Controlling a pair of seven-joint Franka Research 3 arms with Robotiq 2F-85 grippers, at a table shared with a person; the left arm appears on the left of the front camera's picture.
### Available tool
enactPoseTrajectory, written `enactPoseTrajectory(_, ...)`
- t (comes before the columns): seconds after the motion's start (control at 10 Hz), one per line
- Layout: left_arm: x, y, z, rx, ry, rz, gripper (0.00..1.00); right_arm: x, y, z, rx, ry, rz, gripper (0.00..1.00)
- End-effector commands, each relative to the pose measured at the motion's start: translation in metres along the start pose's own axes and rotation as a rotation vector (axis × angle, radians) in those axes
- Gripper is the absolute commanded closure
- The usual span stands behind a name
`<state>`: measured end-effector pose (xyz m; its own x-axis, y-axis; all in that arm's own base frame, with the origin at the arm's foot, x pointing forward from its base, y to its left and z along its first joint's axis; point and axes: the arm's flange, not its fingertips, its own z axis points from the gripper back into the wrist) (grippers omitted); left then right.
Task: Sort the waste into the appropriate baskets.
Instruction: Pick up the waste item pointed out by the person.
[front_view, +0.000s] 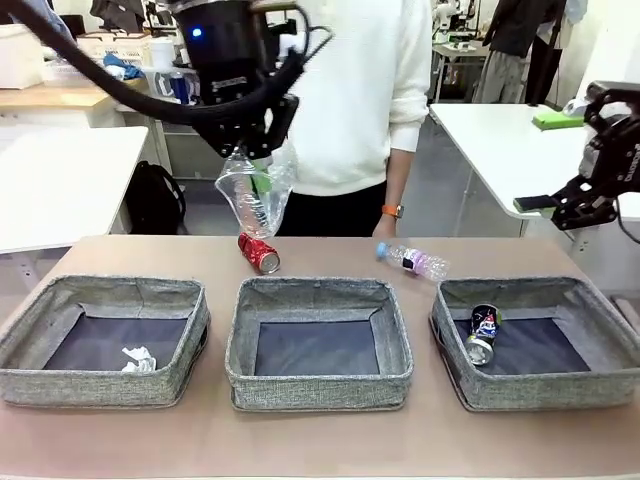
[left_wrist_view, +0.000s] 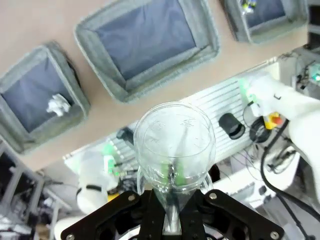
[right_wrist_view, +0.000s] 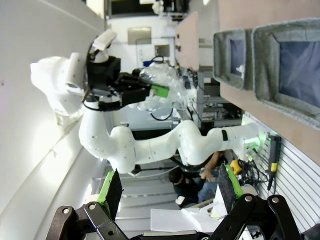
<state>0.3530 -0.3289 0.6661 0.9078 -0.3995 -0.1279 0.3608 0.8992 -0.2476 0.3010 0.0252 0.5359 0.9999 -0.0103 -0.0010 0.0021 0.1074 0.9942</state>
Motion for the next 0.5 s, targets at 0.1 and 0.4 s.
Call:
enactPoseTrajectory(0.1,0.029,-0.024,0.050,0.020,-0.016,0.141,0.99,0.000,0.002,0.000,0.023,0.000,0.014,0.00)
enactPoseTrajectory(0.4,0.031,-0.050,0.061,-0.031,-0.027,0.125,0.99,0.000,0.002,0.000,0.023,0.000,0.014,0.00)
